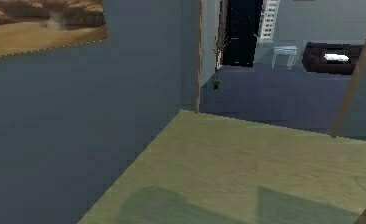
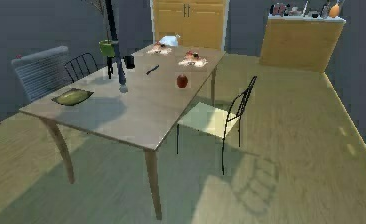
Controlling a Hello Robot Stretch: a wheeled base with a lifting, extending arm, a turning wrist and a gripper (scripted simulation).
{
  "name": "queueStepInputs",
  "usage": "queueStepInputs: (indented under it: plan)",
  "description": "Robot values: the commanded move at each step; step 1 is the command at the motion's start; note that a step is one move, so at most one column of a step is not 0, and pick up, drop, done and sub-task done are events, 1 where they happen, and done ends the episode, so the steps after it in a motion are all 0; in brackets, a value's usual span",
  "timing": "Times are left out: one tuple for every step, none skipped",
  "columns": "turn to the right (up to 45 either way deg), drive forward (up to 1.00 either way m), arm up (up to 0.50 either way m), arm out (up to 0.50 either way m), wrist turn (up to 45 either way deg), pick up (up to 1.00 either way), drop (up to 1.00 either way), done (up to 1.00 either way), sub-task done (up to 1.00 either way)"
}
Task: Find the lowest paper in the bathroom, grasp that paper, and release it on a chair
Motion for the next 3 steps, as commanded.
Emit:
queueStepInputs:
  plan:
    - [18.0, 0.0, 0.0, 0.0, 0.0, 0.0, 0.0, 0.0, 0.0]
    - [0.0, 1.0, 0.0, 0.0, 0.0, 0.0, 0.0, 0.0, 0.0]
    - [3.0, 0.0, 0.0, 0.0, 0.0, 0.0, 0.0, 0.0, 0.0]
